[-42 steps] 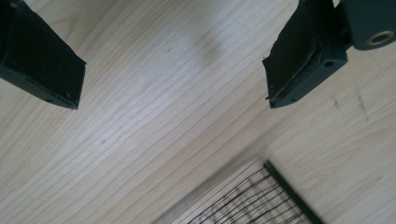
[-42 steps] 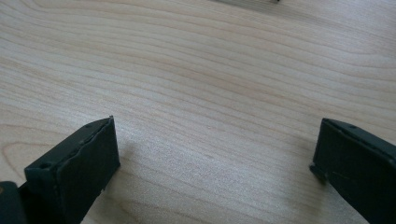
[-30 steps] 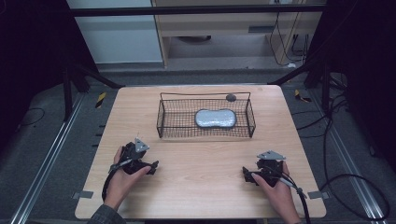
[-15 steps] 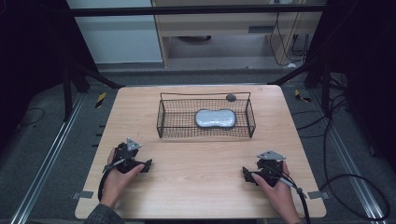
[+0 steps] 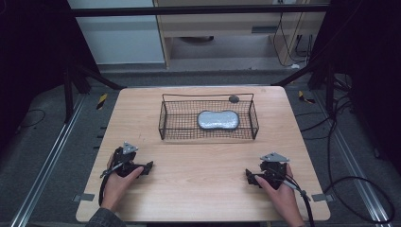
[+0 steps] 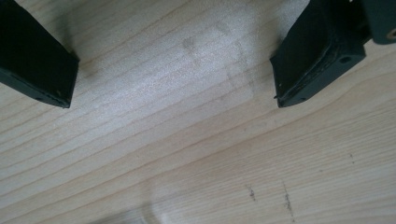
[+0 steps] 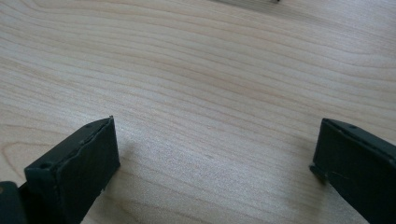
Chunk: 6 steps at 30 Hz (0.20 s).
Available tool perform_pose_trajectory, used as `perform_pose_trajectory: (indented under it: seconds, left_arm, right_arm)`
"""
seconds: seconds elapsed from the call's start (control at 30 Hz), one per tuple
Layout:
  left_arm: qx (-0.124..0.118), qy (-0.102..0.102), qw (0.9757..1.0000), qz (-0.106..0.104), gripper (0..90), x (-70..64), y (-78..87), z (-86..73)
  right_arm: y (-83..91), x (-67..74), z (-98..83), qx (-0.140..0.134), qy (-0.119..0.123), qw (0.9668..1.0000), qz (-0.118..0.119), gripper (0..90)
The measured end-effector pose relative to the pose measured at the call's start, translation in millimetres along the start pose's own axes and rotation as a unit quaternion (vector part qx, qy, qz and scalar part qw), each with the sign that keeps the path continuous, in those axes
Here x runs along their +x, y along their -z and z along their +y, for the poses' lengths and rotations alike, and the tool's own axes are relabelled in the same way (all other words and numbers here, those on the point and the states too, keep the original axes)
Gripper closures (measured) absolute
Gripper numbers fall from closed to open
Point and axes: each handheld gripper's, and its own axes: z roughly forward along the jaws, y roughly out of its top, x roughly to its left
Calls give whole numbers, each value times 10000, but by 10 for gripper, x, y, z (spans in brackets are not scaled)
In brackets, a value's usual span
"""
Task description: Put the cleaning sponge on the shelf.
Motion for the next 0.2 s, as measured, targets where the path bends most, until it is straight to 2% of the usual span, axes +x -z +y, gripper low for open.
perform_pose_trajectory:
  seconds: [0.2]
  left_arm:
    - [-2, 33, 10000, 33, 0, -9, 3, -3]
  right_arm:
    - [0, 0, 0, 0, 0, 10000, 2, 5]
